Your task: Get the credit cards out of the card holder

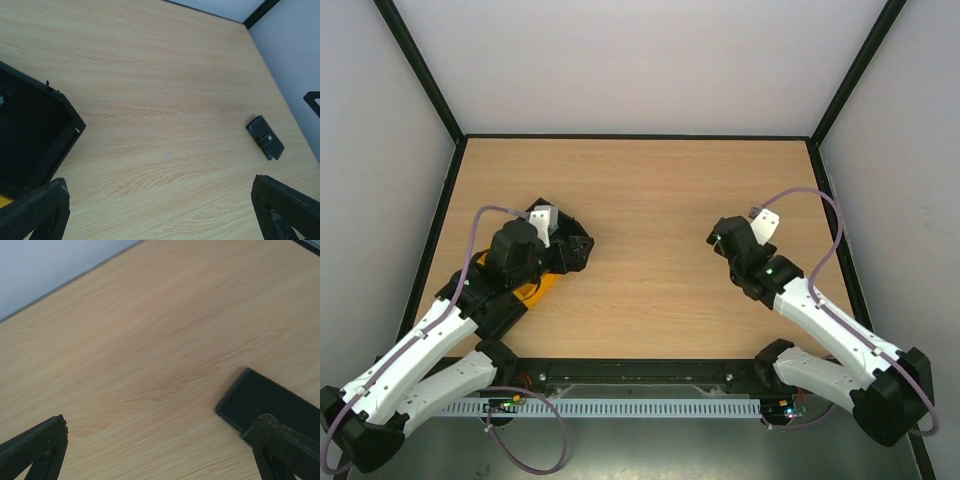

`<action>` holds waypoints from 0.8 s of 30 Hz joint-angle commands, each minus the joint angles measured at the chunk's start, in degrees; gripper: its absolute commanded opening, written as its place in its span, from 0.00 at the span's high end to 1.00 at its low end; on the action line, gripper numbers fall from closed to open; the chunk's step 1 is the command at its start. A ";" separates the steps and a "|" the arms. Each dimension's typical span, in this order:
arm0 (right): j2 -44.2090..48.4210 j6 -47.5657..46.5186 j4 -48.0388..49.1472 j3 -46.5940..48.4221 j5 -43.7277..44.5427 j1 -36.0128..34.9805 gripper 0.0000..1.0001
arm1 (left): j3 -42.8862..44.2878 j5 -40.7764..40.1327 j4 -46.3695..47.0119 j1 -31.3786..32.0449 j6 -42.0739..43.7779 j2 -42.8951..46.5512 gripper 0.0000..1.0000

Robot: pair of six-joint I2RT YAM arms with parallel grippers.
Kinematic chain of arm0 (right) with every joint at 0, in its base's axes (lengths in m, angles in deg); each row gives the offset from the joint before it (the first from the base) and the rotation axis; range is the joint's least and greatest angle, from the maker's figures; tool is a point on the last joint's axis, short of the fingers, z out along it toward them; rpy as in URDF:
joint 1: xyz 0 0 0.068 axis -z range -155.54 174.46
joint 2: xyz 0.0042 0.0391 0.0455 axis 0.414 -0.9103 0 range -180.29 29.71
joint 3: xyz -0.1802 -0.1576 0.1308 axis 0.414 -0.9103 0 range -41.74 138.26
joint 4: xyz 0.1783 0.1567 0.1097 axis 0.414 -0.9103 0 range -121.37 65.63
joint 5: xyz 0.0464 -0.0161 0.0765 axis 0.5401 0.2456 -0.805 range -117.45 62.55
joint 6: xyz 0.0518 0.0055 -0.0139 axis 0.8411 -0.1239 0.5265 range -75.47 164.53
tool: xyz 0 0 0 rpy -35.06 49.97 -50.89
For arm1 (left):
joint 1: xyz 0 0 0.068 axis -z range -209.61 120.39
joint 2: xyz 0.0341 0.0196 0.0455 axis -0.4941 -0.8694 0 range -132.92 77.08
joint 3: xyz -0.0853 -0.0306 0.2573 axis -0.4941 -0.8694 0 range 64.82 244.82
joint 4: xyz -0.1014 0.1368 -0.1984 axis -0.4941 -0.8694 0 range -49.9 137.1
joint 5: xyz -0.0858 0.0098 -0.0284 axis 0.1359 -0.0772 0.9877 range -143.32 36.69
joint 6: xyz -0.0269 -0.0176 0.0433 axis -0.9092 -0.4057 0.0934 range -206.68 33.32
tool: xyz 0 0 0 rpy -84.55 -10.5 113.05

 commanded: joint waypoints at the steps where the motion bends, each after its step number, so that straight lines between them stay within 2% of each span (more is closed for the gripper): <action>1: -2.14 -0.72 3.71 -3.70 -3.61 7.89 0.02 | -0.56 -1.86 -1.98 -0.39 1.59 -1.03 0.00; 7: -7.27 -2.85 12.12 -8.87 -17.00 21.60 0.02 | -0.80 -0.48 -2.78 -0.35 3.83 -2.12 0.00; 12: -14.46 -4.31 15.53 -8.99 -22.00 29.82 0.01 | -2.36 0.57 -1.32 -0.34 4.74 2.16 0.00; 18: -20.79 -6.44 18.34 -8.04 -22.93 32.35 0.04 | -3.55 0.90 0.21 -0.35 5.24 4.89 0.00; 24: -25.79 -8.44 20.06 -8.25 -23.46 32.35 0.14 | -3.70 2.07 0.45 -0.38 5.25 3.69 0.00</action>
